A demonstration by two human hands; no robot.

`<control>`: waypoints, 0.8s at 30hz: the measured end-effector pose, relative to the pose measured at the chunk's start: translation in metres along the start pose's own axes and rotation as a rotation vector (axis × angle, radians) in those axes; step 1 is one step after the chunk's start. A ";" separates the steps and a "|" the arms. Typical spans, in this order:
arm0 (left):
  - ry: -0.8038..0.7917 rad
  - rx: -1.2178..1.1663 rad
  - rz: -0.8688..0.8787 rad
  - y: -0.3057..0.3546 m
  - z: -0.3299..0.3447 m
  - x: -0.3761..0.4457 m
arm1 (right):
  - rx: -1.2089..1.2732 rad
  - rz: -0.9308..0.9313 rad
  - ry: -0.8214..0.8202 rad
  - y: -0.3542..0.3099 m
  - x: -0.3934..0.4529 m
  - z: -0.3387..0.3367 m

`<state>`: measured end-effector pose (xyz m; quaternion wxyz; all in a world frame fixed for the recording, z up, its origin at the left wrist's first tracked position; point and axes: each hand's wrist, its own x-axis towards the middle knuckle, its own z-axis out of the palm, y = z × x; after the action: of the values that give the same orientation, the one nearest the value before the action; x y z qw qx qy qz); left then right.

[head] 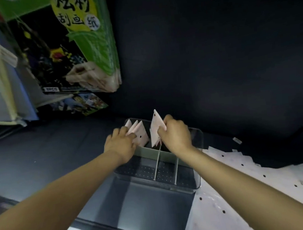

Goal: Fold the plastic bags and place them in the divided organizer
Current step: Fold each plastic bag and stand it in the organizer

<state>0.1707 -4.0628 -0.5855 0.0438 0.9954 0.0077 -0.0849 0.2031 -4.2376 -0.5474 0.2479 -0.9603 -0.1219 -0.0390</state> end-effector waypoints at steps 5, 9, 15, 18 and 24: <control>-0.021 -0.269 0.039 -0.021 0.008 -0.005 | -0.204 -0.014 -0.034 -0.023 0.014 0.047; 0.109 -0.310 0.028 -0.020 0.006 -0.007 | -0.172 0.012 -0.104 -0.034 0.017 0.074; 0.131 -0.416 0.063 -0.021 0.004 -0.009 | -0.294 -0.158 -0.360 -0.031 0.007 0.089; 0.064 -0.283 0.085 -0.022 0.007 -0.011 | -0.299 -0.191 -0.463 -0.023 0.002 0.087; 0.073 0.039 0.207 -0.010 -0.008 -0.018 | 0.037 -0.275 -0.390 0.002 -0.022 0.041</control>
<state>0.1540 -4.0521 -0.5753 0.0324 0.9940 -0.0953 -0.0438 0.1826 -4.2247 -0.5871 0.2296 -0.9194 -0.2977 0.1160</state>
